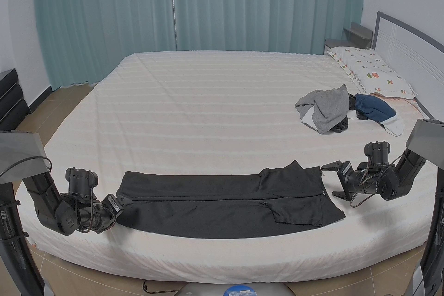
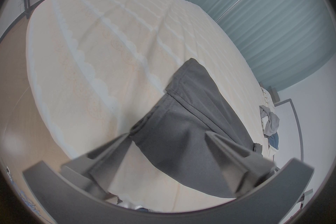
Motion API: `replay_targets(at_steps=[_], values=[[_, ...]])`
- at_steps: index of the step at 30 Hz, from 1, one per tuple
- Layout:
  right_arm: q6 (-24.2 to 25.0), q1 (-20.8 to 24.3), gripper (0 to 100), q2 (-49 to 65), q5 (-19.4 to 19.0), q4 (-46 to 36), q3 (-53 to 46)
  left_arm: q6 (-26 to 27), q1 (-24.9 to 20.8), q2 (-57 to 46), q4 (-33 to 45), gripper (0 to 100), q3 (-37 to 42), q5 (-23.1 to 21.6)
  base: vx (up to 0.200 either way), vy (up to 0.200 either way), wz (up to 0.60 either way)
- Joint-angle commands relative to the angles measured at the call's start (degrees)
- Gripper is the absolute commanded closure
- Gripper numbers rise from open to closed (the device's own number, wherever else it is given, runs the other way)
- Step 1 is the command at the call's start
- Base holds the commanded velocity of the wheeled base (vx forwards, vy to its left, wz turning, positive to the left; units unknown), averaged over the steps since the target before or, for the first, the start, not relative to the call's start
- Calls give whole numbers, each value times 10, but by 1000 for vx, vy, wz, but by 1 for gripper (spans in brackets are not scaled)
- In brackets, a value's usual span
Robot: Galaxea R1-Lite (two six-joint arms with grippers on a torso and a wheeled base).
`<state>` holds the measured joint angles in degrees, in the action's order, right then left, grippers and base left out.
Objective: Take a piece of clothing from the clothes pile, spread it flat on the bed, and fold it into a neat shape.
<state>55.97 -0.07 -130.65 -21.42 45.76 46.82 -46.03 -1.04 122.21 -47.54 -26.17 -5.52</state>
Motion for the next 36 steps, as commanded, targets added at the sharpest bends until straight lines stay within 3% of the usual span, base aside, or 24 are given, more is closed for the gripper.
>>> replay_targets(at_steps=[1,7,17,32,33,36], values=[[0,0,0,0,0,0,0,1,4,9,1,100,-2,2,0,0,0],[0,0,0,0,0,0,0,9,1,-1,6,100,14,6,0,0,0],[-1,0,0,0,0,0,-1,67,17,-7,27,100,22,27,0,0,0],[0,0,0,0,0,0,-1,90,38,-8,37,100,24,27,0,0,0],[0,0,0,0,0,0,0,91,38,-7,37,0,24,27,0,0,0],[2,-5,0,0,0,0,1,91,40,-11,35,0,23,26,0,0,0]])
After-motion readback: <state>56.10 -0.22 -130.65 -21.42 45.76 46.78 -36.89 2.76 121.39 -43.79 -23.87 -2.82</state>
